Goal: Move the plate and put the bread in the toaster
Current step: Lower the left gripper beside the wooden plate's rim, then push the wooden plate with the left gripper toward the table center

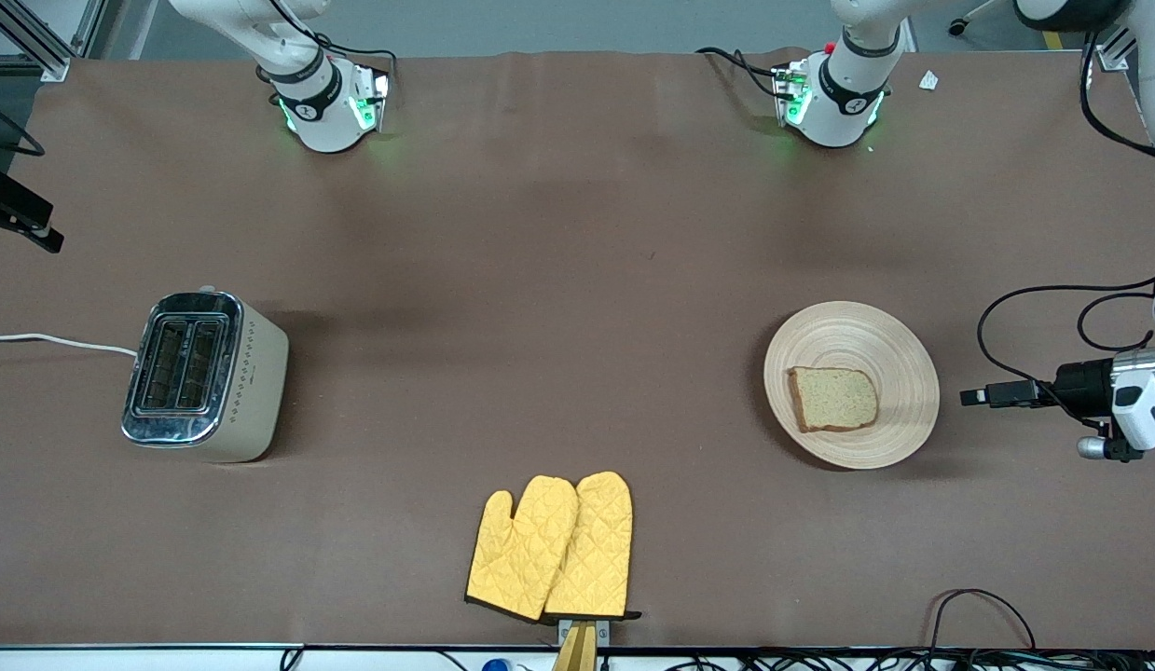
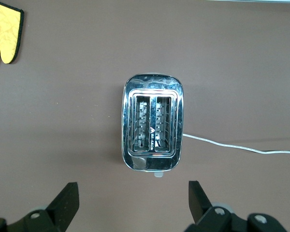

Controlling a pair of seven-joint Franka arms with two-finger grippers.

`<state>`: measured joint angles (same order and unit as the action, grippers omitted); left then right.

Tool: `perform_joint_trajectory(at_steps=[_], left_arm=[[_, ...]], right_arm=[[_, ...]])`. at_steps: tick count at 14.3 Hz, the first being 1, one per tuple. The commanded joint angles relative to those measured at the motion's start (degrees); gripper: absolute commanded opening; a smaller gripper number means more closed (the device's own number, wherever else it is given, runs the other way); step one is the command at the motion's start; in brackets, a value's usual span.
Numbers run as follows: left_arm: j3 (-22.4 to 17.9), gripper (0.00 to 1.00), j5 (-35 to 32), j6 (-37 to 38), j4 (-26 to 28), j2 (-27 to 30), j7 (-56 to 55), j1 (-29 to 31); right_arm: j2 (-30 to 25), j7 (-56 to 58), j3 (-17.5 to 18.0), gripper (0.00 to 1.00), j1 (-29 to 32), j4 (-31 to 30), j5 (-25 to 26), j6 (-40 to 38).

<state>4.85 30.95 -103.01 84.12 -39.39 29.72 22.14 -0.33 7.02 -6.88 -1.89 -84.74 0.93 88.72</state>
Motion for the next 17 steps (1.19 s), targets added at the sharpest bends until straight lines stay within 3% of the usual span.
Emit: perform_joint_trajectory(at_steps=[1,10,15,17], left_arm=[[0.34,0.86,5.68,0.45,-2.03,-4.63,7.43,1.23],[0.34,0.43,7.89,0.45,-1.77,-10.01,15.55,2.03],[0.69,0.02,7.46,1.24,-1.86,-11.06,18.18,1.68],[0.95,0.0,7.8,1.93,-1.94,-11.32,18.18,0.45]], right_arm=[[-0.63,-0.95,0.38,1.0,0.22,-0.69,-0.14,0.14],[-0.63,-0.95,0.38,1.0,0.22,-0.69,-0.14,-0.04],[-0.63,-0.95,0.38,1.0,0.22,-0.69,-0.14,-0.04],[-0.63,-0.95,0.38,1.0,0.22,-0.69,-0.14,-0.12]])
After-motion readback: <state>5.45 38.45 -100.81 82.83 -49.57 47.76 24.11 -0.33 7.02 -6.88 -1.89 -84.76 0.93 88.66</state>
